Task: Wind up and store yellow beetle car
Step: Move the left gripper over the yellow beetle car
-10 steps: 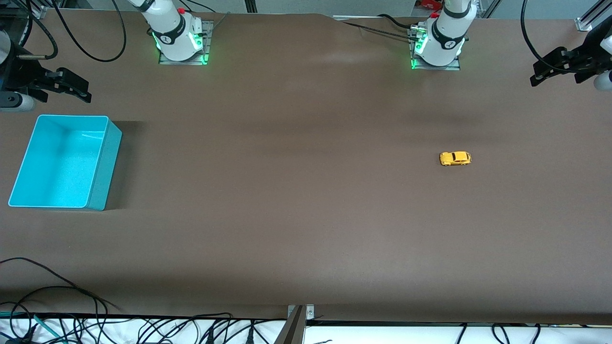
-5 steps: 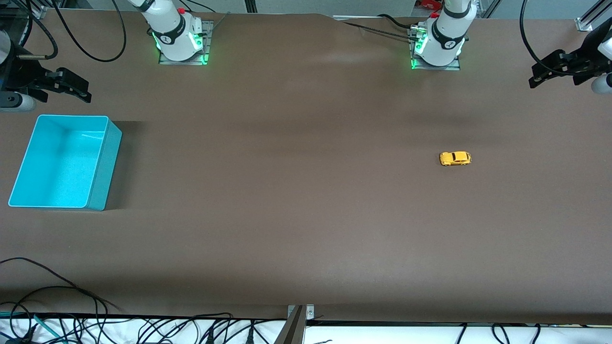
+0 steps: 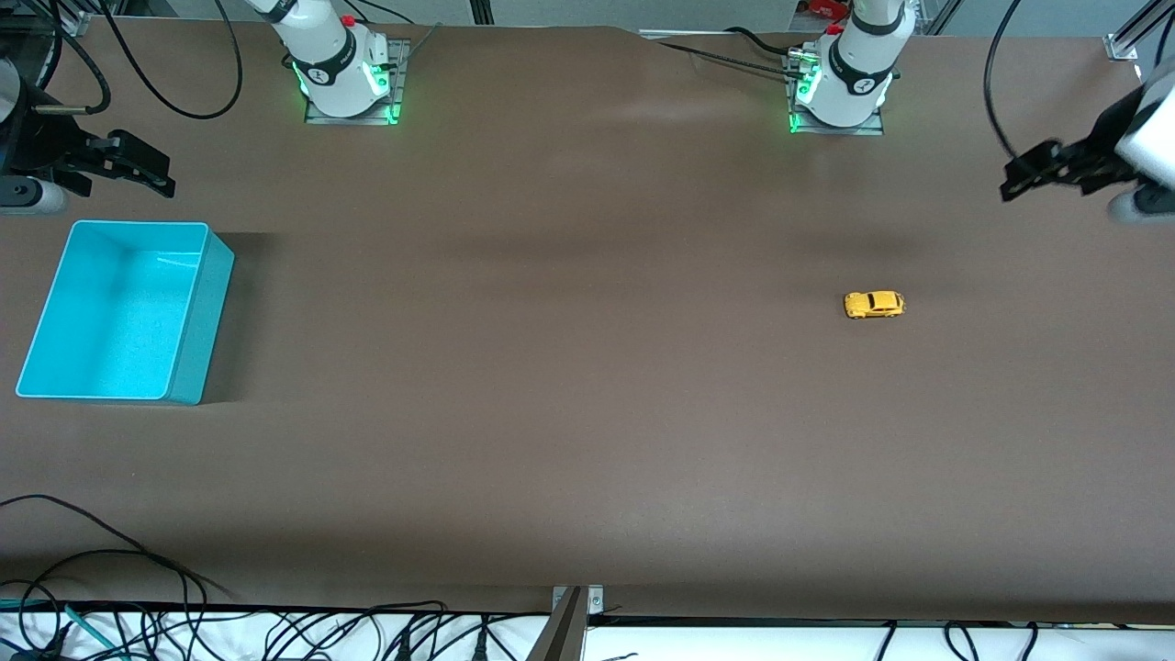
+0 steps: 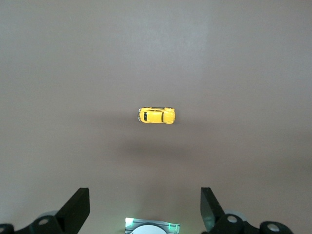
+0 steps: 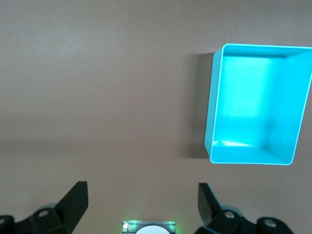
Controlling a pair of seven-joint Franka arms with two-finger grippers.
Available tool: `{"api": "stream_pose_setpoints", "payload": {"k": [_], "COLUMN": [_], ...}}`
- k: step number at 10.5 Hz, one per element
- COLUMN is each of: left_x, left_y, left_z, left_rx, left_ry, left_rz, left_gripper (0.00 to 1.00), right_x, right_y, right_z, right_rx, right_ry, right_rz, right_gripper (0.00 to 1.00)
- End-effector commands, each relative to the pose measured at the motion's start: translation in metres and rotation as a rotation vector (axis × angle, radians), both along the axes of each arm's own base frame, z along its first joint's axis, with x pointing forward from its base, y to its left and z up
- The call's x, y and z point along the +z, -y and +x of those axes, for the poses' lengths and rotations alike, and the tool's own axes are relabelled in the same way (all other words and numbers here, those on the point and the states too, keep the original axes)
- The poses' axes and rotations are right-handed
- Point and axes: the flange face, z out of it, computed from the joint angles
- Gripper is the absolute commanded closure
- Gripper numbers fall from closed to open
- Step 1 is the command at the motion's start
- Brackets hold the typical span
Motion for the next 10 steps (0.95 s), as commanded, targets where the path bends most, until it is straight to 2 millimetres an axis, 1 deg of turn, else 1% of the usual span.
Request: {"api": "stream_pose_setpoints", "payload": {"k": [1, 2, 3, 4, 5, 6, 7, 8, 10], "left_x": [-0.035, -0.040, -0.056, -0.081, -0.107, -0.134, -0.155, -0.172, -0.196], "left_y": [-0.010, -0.016, -0.018, -0.024, -0.029, -0.030, -0.029, -0.027, -0.027], "left_z": [0.007, 0.008, 0.015, 0.018, 0.019, 0.018, 0.017, 0.014, 0.010], "left_rx": [0.014, 0.023, 0.025, 0.033, 0.043, 0.043, 0.040, 0.043, 0.043], "left_ry": [-0.053, -0.061, -0.086, -0.095, -0.059, -0.027, 0.002, 0.024, 0.052], "left_rz": [0.008, 0.006, 0.001, -0.003, -0.001, 0.000, 0.001, 0.001, 0.000], "left_gripper": [0.00, 0.00, 0.00, 0.00, 0.00, 0.00, 0.00, 0.00, 0.00], "right_x": [0.007, 0.007, 0.007, 0.007, 0.007, 0.007, 0.007, 0.007, 0.007], "right_y": [0.001, 0.001, 0.001, 0.001, 0.001, 0.001, 0.001, 0.001, 0.001], "right_z": [-0.003, -0.003, -0.003, -0.003, -0.003, -0.003, -0.003, -0.003, -0.003], "right_rx": [0.000, 0.000, 0.000, 0.002, 0.002, 0.000, 0.000, 0.002, 0.002], "right_ry": [-0.001, -0.001, -0.001, -0.002, -0.001, -0.001, -0.001, -0.001, -0.001], "right_rz": [0.009, 0.009, 0.009, 0.009, 0.009, 0.009, 0.008, 0.008, 0.008], "right_gripper": [0.00, 0.00, 0.00, 0.00, 0.00, 0.00, 0.00, 0.00, 0.00]}}
